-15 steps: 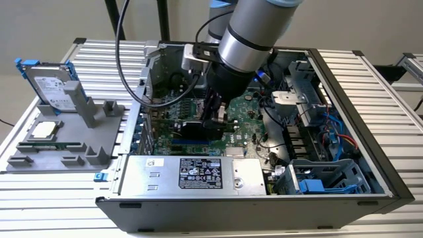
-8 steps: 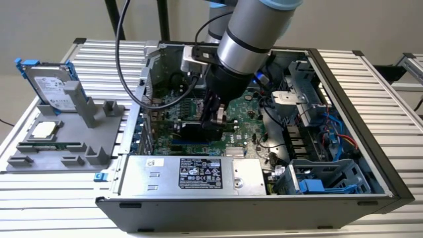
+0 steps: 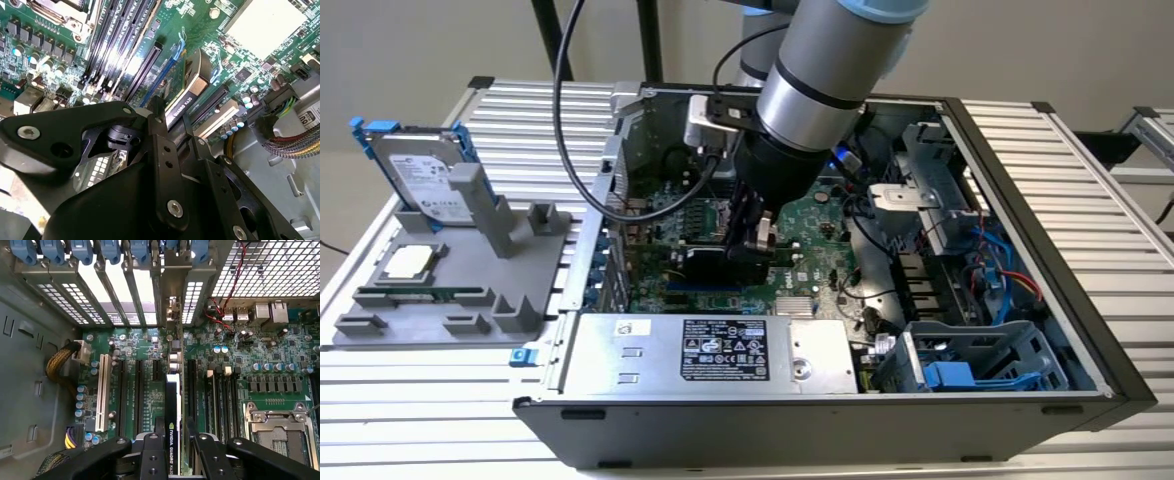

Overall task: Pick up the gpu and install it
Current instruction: 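Insert the gpu into the slot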

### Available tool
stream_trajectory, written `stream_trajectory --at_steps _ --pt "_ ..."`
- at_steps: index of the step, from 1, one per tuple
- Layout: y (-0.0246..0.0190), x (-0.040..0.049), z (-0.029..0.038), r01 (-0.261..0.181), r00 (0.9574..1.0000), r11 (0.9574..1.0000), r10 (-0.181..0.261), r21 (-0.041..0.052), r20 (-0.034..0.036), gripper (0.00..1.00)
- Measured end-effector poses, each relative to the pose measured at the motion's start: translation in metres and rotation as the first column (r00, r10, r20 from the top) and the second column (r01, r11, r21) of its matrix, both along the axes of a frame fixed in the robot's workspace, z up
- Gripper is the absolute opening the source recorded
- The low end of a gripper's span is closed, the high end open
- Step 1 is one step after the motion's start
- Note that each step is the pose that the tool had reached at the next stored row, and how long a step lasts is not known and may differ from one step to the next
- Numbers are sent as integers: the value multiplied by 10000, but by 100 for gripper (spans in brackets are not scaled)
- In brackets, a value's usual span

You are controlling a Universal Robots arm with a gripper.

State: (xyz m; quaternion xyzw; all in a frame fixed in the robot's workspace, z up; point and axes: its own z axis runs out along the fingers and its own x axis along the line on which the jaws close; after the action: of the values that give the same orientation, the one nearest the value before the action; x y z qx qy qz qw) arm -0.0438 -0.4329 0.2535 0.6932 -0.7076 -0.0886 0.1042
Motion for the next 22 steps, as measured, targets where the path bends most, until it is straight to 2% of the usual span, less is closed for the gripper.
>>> stream_trajectory --at_steps 11,22 --pt "13 -2 1 0 10000 10000 0 -1 0 0" --pt "14 -6 -29 1 10000 10000 -1 -6 -1 0"
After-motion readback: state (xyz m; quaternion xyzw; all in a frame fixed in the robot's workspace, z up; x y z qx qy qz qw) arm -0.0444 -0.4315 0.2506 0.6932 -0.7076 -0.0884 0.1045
